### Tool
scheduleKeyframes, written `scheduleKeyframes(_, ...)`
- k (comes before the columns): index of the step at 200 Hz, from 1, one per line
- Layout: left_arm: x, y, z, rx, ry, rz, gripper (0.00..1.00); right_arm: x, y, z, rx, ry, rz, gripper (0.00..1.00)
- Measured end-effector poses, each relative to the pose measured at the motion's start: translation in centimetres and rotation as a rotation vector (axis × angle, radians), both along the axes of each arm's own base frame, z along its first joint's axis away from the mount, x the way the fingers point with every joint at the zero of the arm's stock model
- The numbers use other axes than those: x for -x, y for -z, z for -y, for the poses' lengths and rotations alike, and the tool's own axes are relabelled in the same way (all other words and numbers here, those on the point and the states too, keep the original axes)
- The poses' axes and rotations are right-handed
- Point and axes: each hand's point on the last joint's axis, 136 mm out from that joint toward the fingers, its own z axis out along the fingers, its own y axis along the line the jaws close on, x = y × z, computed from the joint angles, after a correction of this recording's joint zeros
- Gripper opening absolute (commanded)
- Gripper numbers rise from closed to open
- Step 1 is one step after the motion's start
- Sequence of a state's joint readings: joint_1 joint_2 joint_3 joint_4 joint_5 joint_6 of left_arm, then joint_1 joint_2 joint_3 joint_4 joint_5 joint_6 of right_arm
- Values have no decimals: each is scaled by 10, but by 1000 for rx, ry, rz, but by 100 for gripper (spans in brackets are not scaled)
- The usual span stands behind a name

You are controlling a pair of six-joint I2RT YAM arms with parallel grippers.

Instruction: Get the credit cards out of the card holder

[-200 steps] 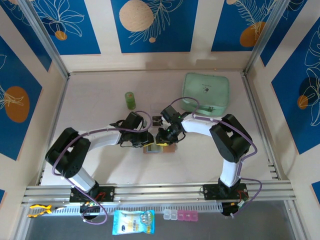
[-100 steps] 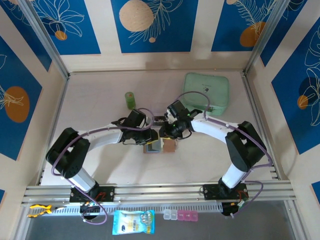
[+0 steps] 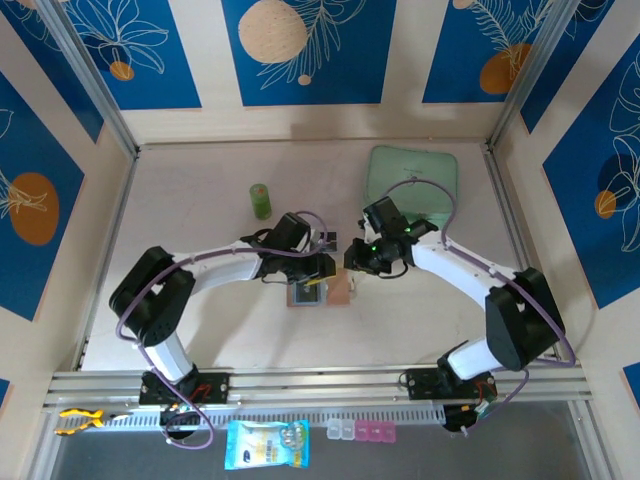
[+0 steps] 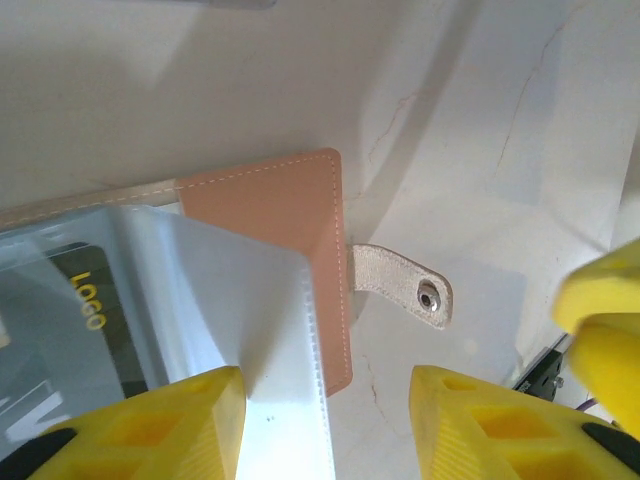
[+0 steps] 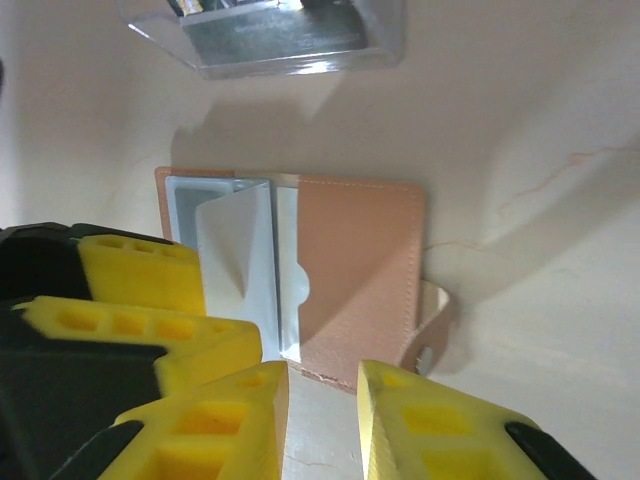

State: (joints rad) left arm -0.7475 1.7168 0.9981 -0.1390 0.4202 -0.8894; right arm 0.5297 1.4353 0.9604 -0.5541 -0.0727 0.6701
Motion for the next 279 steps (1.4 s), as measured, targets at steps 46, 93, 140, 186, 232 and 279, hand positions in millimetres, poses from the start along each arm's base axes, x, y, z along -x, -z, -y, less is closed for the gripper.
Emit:
scheduleKeyframes(46, -1, 0, 12, 6, 20, -2, 50, 4, -3, 11, 10, 23, 8, 27)
scheduleKeyframes(93, -1, 0, 12, 4, 20, -2, 50, 5, -3, 9, -2, 21, 4, 27)
scheduleKeyframes(140, -2, -1, 6, -13, 12, 5, 47, 7, -2, 2, -23, 8, -8, 27)
scheduleKeyframes(186, -4, -8, -22, -42, -26, 42, 35, 13, 10, -19, -43, -37, -57, 26)
scheduleKeyframes(232, -3, 9, -63, -108, -94, 23, 29, 18, 18, -46, -105, -82, -100, 26)
scheduleKeyframes(279, -1, 25, -87, -147, -122, -3, 25, 21, 27, -66, -129, -112, -136, 26)
